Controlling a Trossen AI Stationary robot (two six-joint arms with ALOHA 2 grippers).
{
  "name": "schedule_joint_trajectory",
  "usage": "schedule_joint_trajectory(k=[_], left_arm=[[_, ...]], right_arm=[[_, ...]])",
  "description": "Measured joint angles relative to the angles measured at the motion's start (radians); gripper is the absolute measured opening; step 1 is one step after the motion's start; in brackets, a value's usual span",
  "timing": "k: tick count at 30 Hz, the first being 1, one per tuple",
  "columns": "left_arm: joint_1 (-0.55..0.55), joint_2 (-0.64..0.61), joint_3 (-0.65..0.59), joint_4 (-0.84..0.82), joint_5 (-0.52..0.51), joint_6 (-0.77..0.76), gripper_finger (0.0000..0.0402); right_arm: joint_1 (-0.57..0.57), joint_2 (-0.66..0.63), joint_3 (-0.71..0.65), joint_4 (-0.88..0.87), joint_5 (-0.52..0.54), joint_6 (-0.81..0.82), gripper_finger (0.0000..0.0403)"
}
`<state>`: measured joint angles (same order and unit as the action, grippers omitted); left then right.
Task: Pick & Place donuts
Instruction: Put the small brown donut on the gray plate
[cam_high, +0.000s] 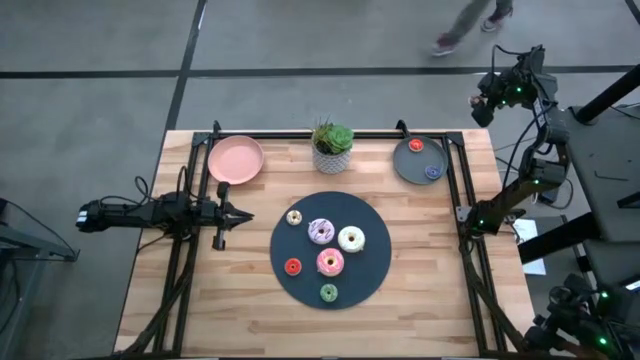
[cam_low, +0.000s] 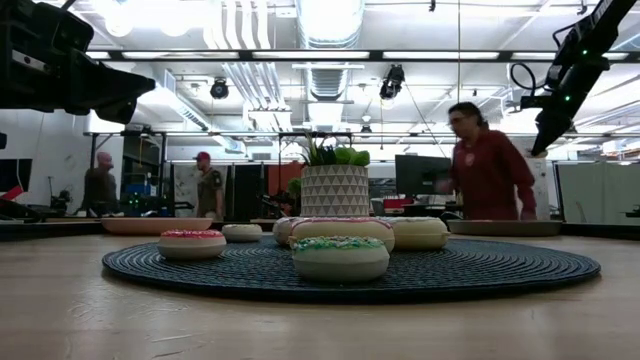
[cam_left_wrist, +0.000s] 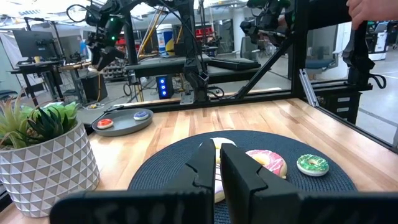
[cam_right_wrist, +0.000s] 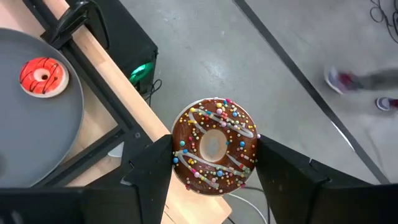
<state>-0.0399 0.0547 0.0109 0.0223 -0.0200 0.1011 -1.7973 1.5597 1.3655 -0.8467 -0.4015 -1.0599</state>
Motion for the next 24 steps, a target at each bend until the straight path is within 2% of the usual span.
schedule_joint_trajectory(k=[12,24], left_arm=[[0.0,0.0,0.0,0.0,0.0,0.0,0.0],[0.0,0.0,0.0,0.0,0.0,0.0,0.0]], right_arm=[[0.0,-0.001,0.0,0.008,0.003,0.022,0.021],[0.003,-0.002,0.0,0.21,0.003,0.131,0.021]])
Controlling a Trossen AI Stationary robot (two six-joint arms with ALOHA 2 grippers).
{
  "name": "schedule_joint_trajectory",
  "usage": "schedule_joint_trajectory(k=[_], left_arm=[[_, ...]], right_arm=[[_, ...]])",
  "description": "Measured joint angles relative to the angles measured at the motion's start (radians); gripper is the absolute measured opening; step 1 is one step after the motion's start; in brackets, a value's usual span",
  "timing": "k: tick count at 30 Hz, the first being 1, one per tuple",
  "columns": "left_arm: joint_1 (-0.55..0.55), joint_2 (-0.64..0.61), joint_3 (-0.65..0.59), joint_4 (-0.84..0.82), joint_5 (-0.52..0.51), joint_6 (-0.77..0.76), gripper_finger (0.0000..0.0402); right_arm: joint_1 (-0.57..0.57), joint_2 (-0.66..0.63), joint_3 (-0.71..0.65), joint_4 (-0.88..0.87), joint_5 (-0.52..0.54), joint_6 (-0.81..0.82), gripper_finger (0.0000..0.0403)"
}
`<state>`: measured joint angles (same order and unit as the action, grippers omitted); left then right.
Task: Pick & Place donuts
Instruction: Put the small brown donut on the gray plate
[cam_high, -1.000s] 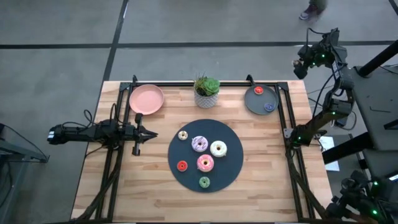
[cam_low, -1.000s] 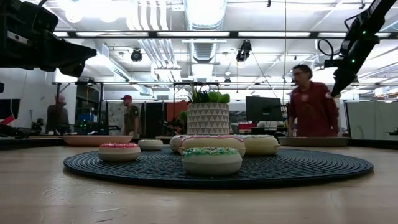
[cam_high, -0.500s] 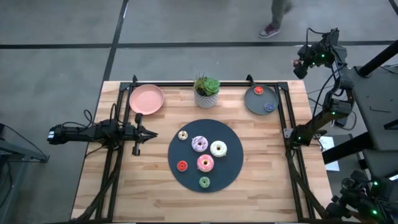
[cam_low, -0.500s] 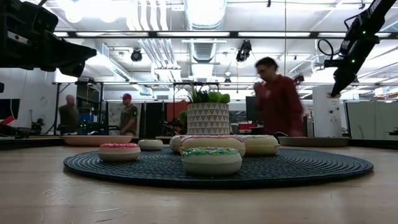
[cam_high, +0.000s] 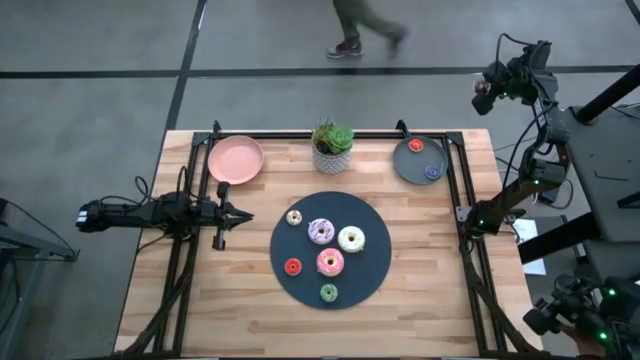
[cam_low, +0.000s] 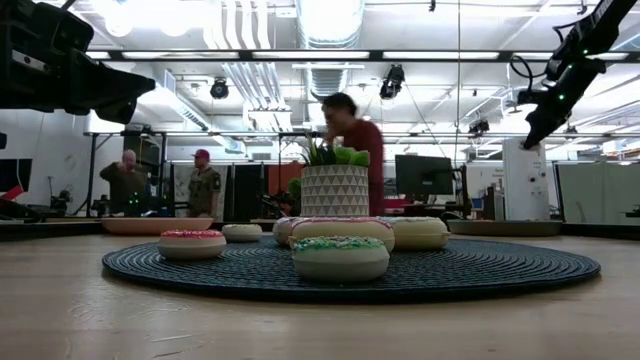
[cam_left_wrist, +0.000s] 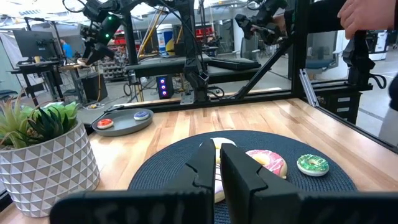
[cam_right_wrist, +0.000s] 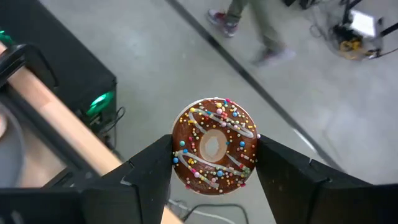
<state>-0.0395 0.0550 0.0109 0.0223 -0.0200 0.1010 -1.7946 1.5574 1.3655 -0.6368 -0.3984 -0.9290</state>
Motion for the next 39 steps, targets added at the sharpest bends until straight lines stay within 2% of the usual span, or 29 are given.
schedule_joint_trajectory(k=[10,23,34,39], left_arm=[[0.0,0.0,0.0,0.0,0.0,0.0,0.0],[0.0,0.0,0.0,0.0,0.0,0.0,0.0],[0.0,0.0,0.0,0.0,0.0,0.0,0.0],[0.0,0.0,0.0,0.0,0.0,0.0,0.0]], right_arm=[[0.039,0.0,0.0,0.023,-0.012,-0.002,0.021],[0.094,0.0,0.0,0.035,-0.012,-0.231,0.021],[0.095,0.0,0.0,0.104,0.001,-0.233,0.021],[0.095,0.0,0.0,0.101,0.006,-0.156,0.021]])
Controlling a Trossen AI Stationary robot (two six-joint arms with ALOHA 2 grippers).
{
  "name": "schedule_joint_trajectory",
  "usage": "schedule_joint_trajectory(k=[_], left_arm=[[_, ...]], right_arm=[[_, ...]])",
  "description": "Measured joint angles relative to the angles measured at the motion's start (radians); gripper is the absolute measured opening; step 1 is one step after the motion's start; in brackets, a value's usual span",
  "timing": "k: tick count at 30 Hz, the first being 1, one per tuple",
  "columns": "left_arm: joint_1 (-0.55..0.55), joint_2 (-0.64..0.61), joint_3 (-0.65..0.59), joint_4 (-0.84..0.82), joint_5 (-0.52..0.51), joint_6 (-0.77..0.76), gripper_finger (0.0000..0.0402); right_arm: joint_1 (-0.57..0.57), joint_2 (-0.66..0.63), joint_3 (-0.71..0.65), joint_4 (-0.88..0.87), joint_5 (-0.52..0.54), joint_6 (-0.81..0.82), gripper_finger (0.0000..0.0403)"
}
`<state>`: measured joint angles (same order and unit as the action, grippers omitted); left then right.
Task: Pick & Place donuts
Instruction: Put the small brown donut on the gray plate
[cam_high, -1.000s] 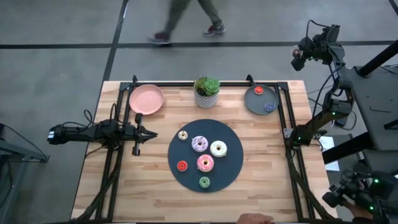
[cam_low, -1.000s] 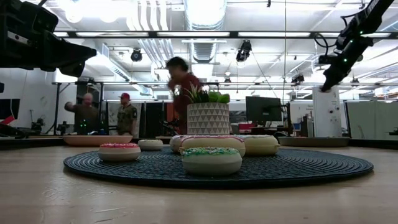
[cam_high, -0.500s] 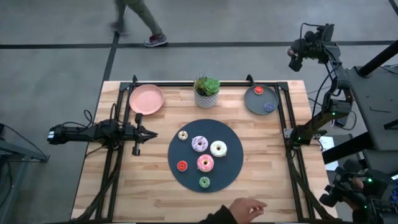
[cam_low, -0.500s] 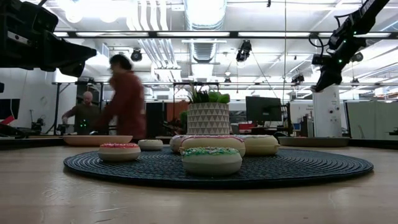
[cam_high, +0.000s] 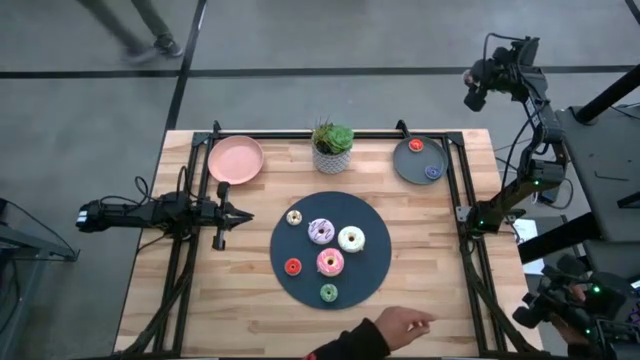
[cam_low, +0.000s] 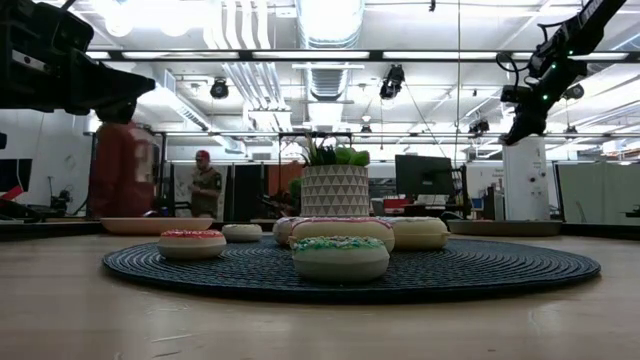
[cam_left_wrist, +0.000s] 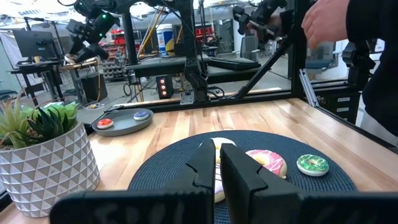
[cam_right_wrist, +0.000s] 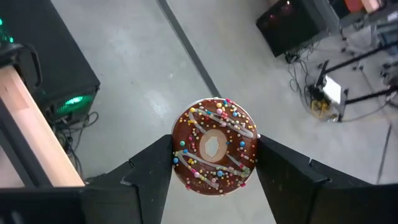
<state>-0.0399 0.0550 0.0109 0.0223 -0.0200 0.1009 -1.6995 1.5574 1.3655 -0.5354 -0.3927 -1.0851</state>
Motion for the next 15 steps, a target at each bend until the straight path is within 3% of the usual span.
schedule_joint_trajectory(k=[9,15], left_arm=[[0.001,0.0,0.0,0.0,0.0,0.0,0.0],[0.0,0.0,0.0,0.0,0.0,0.0,0.0]], right_arm=[[0.0,0.0,0.0,0.0,0.002,0.17,0.021],[0.0,0.0,0.0,0.001,0.002,0.163,0.021]])
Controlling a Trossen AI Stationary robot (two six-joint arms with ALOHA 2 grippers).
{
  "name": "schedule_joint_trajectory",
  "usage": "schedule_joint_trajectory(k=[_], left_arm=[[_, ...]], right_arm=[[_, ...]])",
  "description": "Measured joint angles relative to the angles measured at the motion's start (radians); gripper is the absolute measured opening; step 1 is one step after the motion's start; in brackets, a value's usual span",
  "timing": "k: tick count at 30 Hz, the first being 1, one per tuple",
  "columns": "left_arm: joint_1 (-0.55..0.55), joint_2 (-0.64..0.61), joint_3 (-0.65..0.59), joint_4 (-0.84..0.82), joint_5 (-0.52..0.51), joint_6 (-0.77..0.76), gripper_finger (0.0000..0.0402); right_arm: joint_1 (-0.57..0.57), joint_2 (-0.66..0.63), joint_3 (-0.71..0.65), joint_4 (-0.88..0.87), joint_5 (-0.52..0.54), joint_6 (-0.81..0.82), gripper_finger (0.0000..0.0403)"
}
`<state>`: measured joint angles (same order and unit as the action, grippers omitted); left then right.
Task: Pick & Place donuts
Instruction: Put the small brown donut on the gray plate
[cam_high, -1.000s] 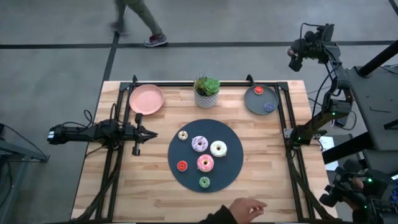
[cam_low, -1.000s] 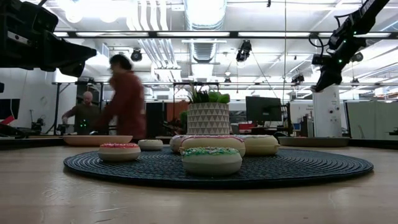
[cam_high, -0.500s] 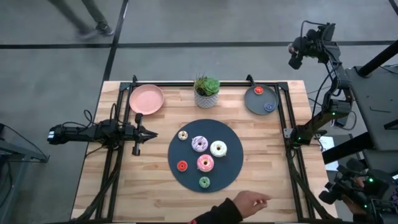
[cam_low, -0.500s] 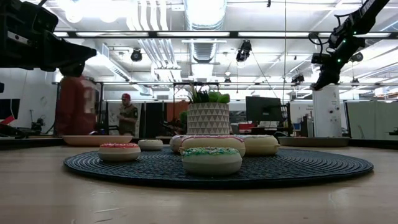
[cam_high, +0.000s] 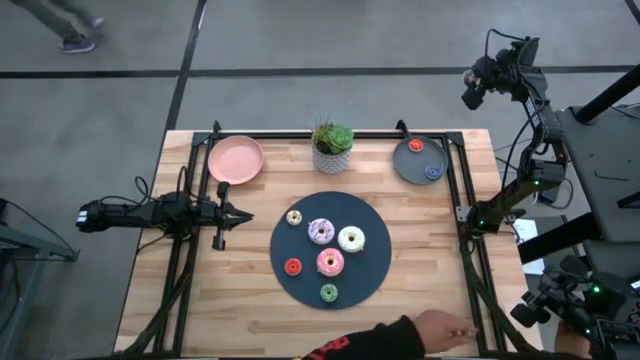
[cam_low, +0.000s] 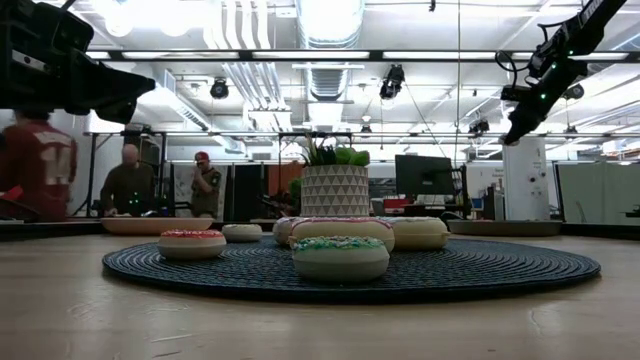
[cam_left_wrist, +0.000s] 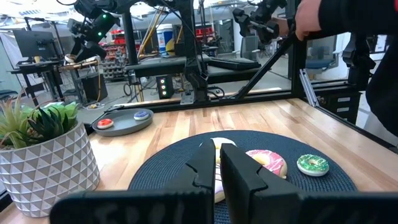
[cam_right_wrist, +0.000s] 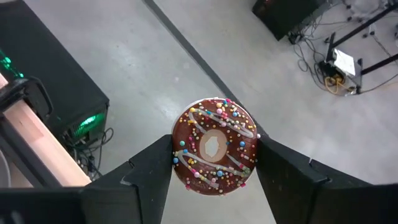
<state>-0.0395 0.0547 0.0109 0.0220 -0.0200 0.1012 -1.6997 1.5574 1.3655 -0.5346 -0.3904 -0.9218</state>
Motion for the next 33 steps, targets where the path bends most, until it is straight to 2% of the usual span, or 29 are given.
schedule_joint_trajectory(k=[7,15,23,33], left_arm=[[0.0,0.0,0.0,0.0,0.0,0.0,0.0],[0.0,0.0,0.0,0.0,0.0,0.0,0.0],[-0.001,0.0,0.0,0.0,0.0,0.0,0.0],[0.0,0.0,0.0,0.0,0.0,0.0,0.0]], right_arm=[[0.0,0.0,0.0,-0.001,-0.003,-0.065,0.021],[0.0,0.0,0.0,0.0,-0.059,-0.101,0.021],[-0.05,-0.013,0.0,0.018,-0.035,0.053,0.021],[-0.125,-0.156,0.0,-0.037,-0.041,0.102,0.021]])
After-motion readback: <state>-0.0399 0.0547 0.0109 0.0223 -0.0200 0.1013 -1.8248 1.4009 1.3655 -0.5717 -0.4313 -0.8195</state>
